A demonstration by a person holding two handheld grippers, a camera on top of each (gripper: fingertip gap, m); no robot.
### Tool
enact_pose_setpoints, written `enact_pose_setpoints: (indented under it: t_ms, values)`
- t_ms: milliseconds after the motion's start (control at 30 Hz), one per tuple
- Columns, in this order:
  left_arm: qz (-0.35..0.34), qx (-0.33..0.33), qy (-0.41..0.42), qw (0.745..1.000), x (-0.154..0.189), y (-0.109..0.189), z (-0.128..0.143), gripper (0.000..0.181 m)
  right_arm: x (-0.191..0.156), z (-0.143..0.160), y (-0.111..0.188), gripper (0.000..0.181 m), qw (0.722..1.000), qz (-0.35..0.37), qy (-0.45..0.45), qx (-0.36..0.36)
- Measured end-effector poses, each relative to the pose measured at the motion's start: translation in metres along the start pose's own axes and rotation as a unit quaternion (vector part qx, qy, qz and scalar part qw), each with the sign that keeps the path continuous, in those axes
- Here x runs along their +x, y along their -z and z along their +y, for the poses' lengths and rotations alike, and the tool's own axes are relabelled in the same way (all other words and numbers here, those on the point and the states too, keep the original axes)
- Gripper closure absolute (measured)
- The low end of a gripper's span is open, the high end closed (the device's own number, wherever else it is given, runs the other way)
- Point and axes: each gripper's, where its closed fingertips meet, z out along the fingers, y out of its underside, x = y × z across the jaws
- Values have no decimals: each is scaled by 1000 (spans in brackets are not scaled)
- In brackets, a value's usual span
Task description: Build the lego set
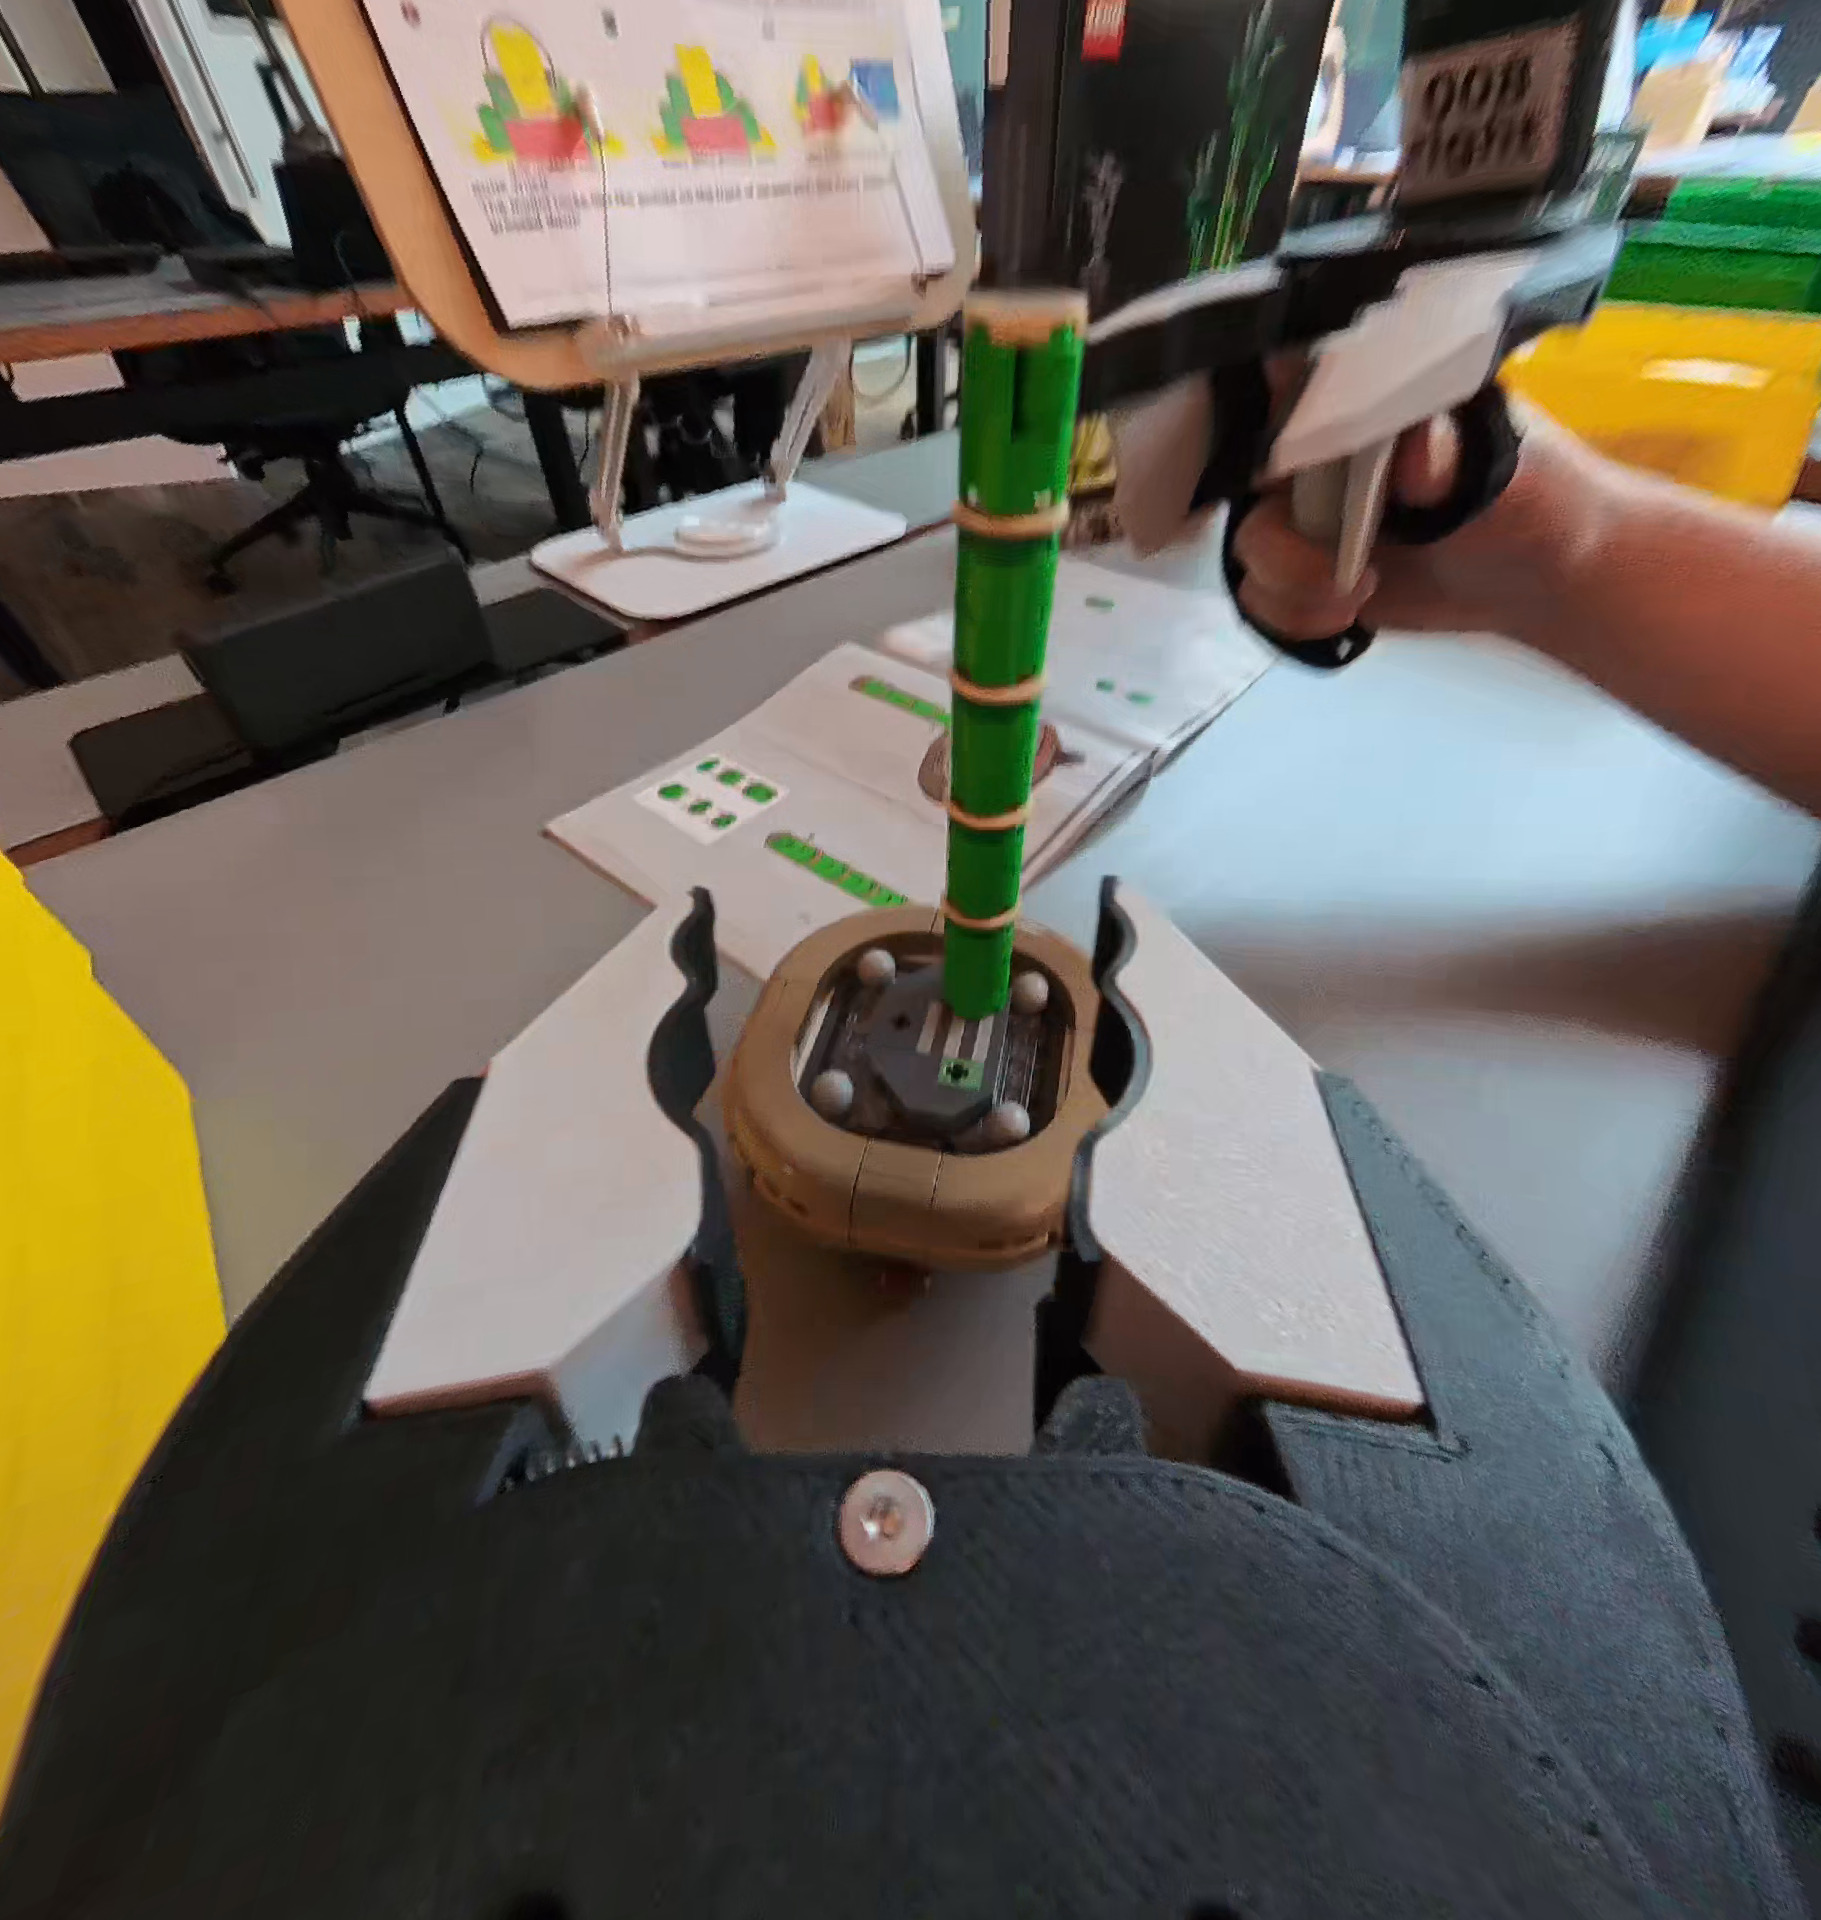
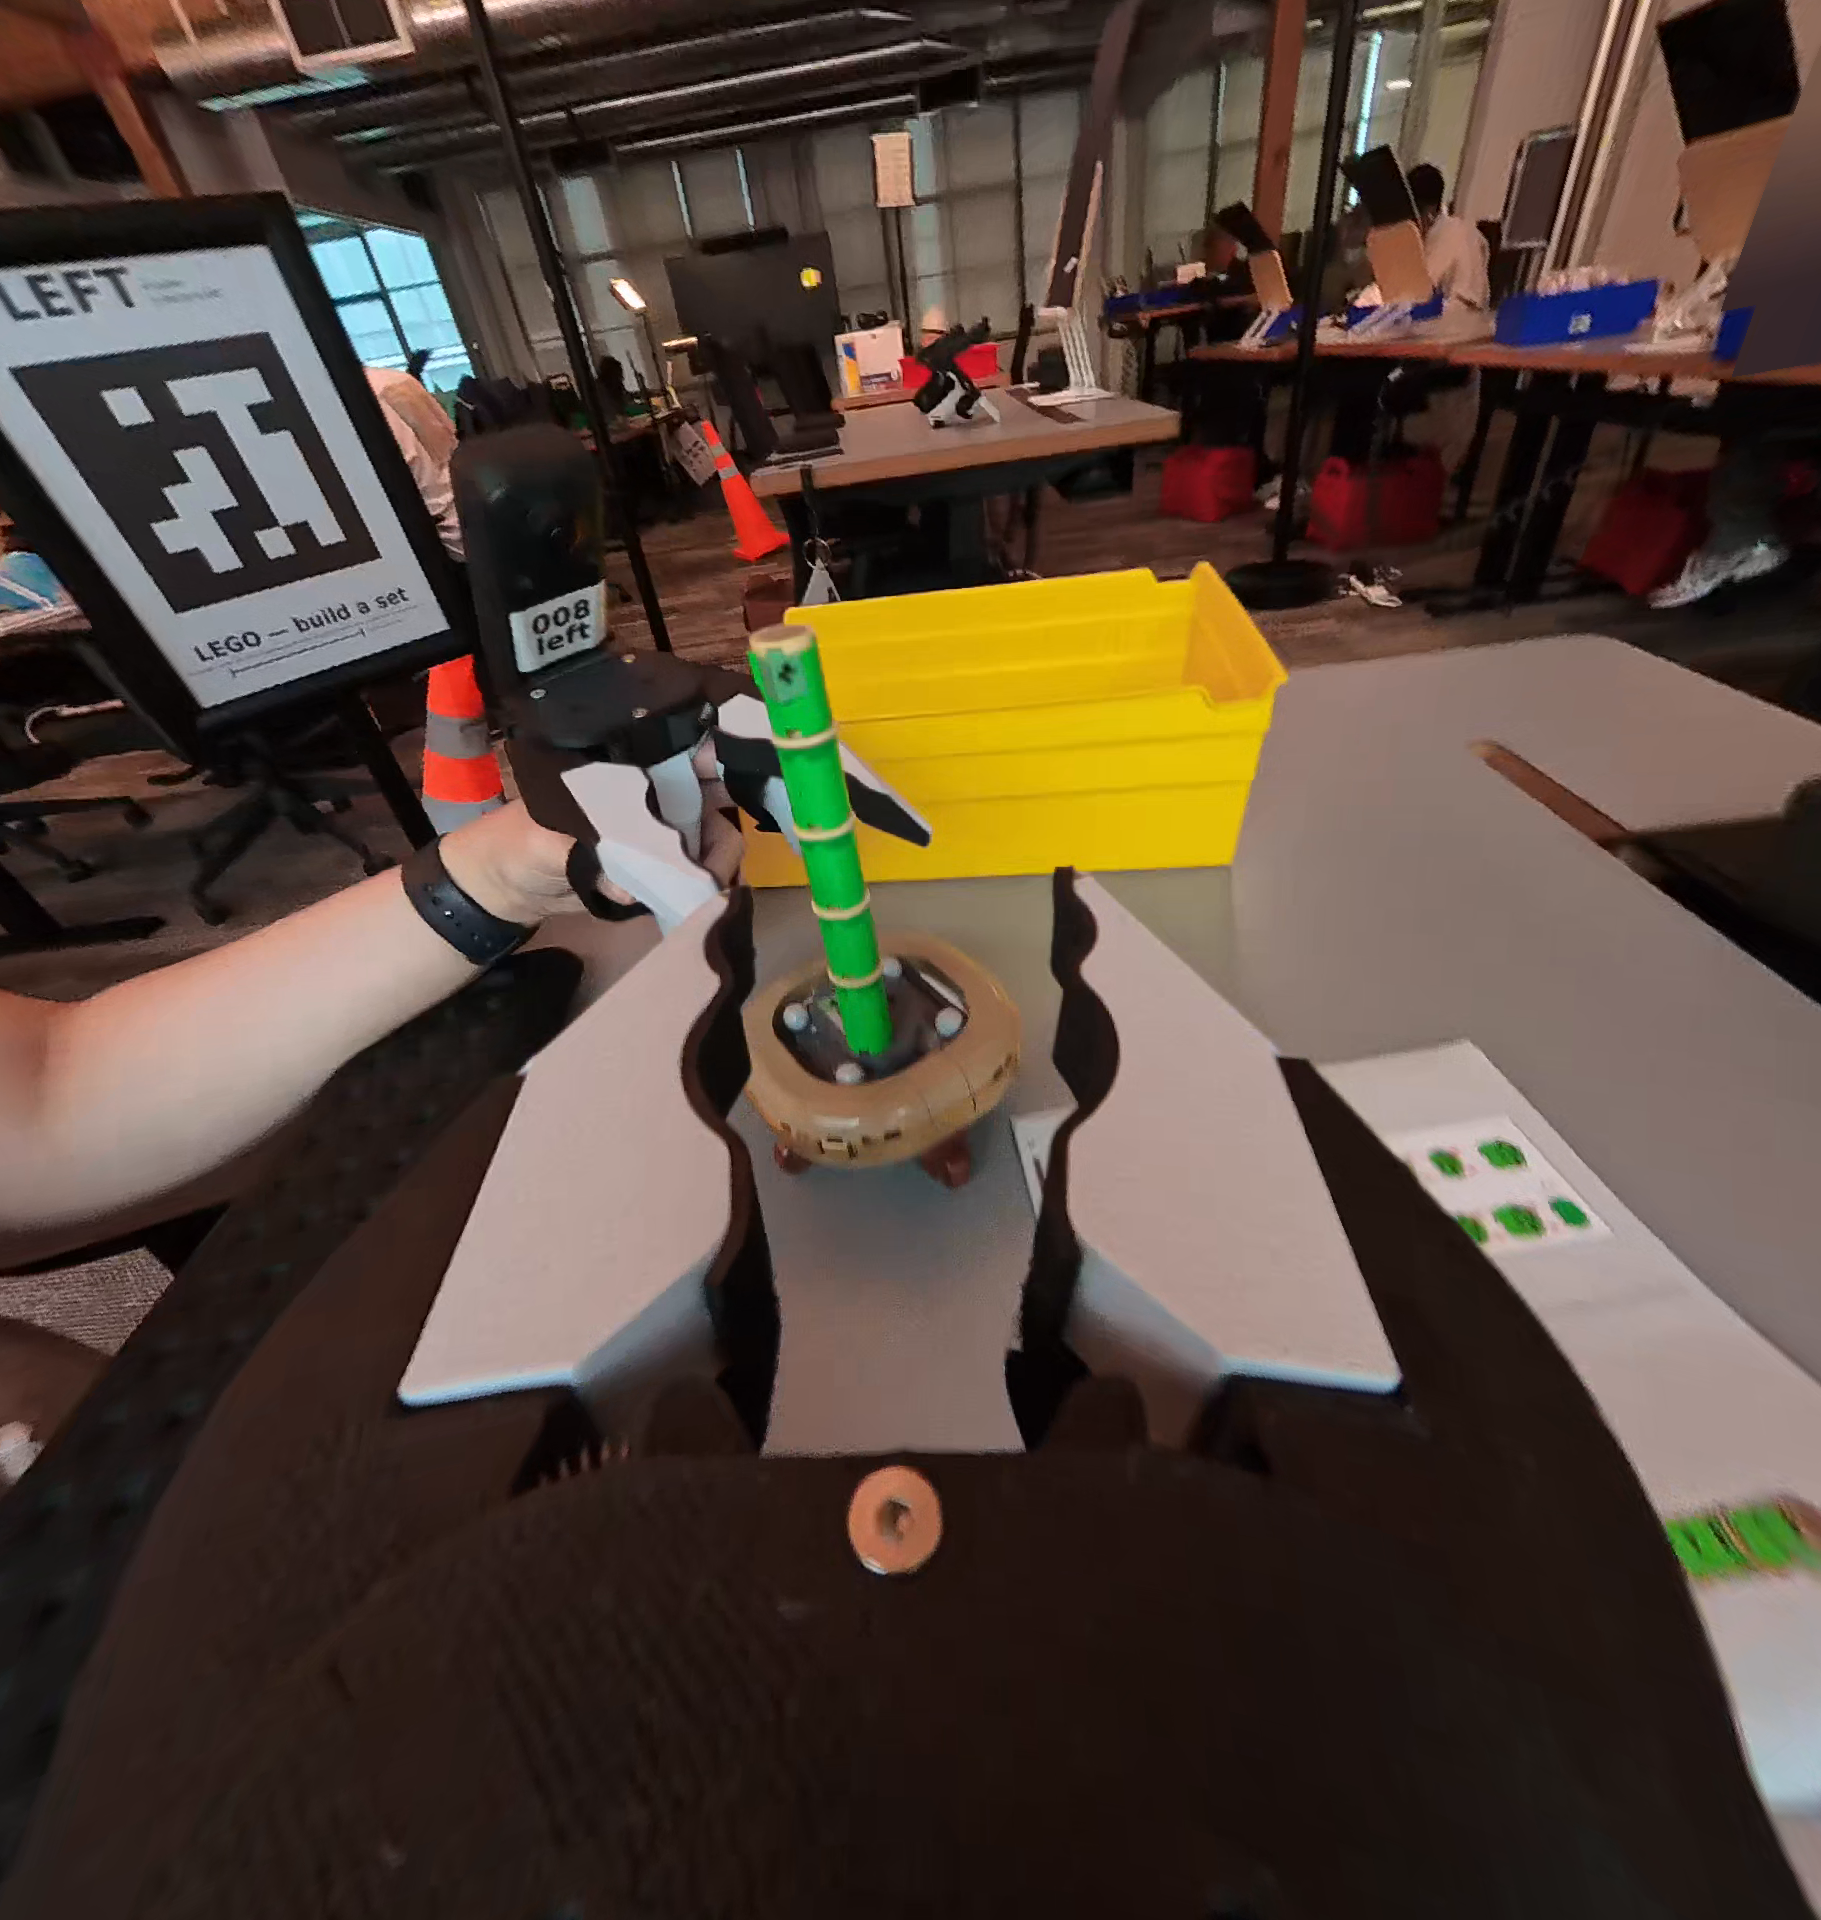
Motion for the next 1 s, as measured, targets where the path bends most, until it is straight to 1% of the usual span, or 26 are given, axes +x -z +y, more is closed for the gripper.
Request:
enact_pose_setpoints:
  t_ms: [100, 133, 200, 267, 333, 433, 533, 667, 767, 867, 933, 1000]
  values:
    - [-12, -48, -29, 998, 8, -4, 19, 90, 8, -4, 33, 123, 1000, 27, -5, 2]
    - [-15, -62, -42, 997, 11, -5, 24, 87, 11, -8, 45, 123, 999, 43, 1, 6]
    - [-35, -100, -77, 991, 13, -9, 36, 75, 13, -16, 67, 123, 998, 61, 2, 28]
    - [-71, -151, -112, 980, 7, -13, 53, 73, 10, -14, 86, 124, 997, 59, -17, 53]
    - [-77, -194, -122, 970, 5, -18, 70, 71, 9, 5, 102, 125, 997, 65, -33, 38]
    - [-85, -206, -111, 969, 1, -22, 75, 73, 7, 37, 119, 125, 995, 88, -36, -12]
    - [-96, -201, -102, 969, -3, -24, 75, 74, -1, 44, 124, 127, 995, 92, -27, -29]
    - [-134, -200, -88, 967, -16, -21, 75, 74, -14, 40, 114, 127, 996, 80, 5, -39]
    - [-156, -198, -77, 965, -27, -18, 76, 74, -18, 49, 107, 127, 995, 74, 17, -63]
    - [-168, -195, -76, 963, -32, -17, 76, 74, -13, 59, 105, 126, 993, 76, 14, -84]
    - [-175, -194, -83, 962, -32, -17, 73, 64, -10, 58, 107, 126, 994, 77, 4, -75]
    - [-158, -186, -76, 967, -25, -19, 71, 54, -5, 51, 113, 125, 995, 84, -4, -53]
